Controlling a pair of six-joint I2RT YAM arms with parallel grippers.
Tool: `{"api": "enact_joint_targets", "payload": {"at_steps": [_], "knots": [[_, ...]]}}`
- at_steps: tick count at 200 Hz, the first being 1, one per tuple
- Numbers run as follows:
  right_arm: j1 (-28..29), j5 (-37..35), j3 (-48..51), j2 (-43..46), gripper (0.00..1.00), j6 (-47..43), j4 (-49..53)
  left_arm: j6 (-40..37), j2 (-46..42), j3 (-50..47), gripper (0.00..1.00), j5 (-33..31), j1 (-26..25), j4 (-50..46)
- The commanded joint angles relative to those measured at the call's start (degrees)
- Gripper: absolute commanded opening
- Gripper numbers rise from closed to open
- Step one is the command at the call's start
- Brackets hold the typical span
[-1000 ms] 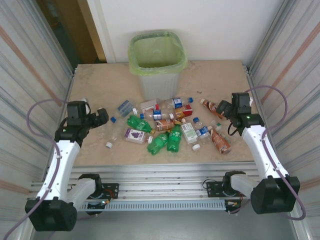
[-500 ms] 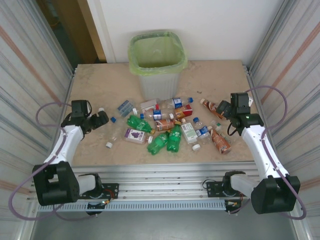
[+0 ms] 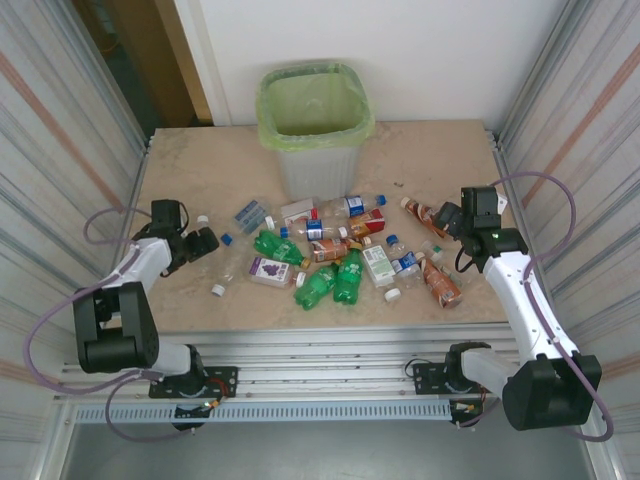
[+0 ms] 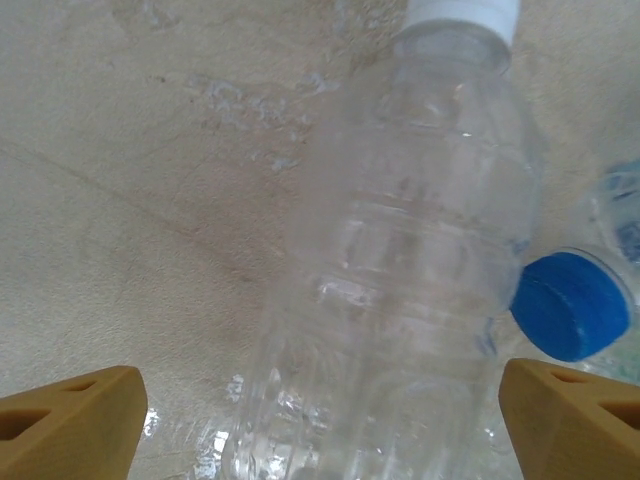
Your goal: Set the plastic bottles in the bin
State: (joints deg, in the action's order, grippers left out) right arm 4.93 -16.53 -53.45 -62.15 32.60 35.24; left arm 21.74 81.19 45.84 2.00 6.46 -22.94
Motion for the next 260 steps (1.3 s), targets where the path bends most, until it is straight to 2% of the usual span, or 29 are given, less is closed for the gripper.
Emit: {"api": "enact_joint_targets", "payload": {"at_steps": [1,71,117,176,196,260], "knots": [[0.4,-0.9,-0.5,0.1,0.98,1.5,1.1,0.8,1.6,1.5,0.91,-0.3,0.7,0.8],[0.9,-0.9,-1.2,-1.7,0.98,1.5,0.7,1.6,6.6,3.5,0.89,-1.3,2.0,0.5],[1.1,-0.8,-1.2,-2.3,0.98,1.3,0.4,0.9,9.4,6.2,0.91,-3.0,2.7,-0.6],[1.0,-1.1,-1.3,-2.8,0.98,1.1,0.2,0.7,14.3,10.3,0.89,-2.2,3.1,-2.3],[1.1,-1.1,-1.3,-3.1,0.98,1.0,-0.1,0.9,15.7,11.3,0.86,-2.2,3.1,-3.0],[1.1,-1.4,-1.3,-4.8,0.98,0.5,-1.1,1.0,16.4,11.5,0.56,-1.2,3.1,-3.9]]}}
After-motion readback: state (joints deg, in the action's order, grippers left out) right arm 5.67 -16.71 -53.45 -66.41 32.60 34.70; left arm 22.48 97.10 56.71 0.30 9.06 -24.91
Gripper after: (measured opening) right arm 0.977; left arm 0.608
